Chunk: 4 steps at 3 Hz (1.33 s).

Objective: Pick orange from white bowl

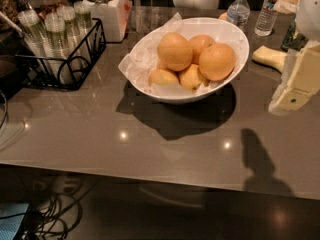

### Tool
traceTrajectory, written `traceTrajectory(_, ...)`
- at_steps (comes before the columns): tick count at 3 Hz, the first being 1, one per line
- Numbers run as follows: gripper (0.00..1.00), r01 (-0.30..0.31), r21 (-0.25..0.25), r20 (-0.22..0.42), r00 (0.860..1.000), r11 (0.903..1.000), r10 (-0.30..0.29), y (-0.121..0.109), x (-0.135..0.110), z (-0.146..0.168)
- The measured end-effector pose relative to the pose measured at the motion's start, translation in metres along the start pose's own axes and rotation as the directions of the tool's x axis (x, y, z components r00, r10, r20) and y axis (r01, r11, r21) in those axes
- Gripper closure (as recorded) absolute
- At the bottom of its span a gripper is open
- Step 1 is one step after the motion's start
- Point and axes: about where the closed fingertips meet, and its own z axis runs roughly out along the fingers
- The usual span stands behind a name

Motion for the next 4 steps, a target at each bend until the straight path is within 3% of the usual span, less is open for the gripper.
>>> traceTrajectory(2,0.00,-0.021,0.009,0.016,1.000,0.9997,0.021,-0.001,-0.003,-0.002)
traceTrajectory(4,0.00,-0.081,-0.030,0.159,0.984,0.9963,0.085,-0.047,-0.062,0.046)
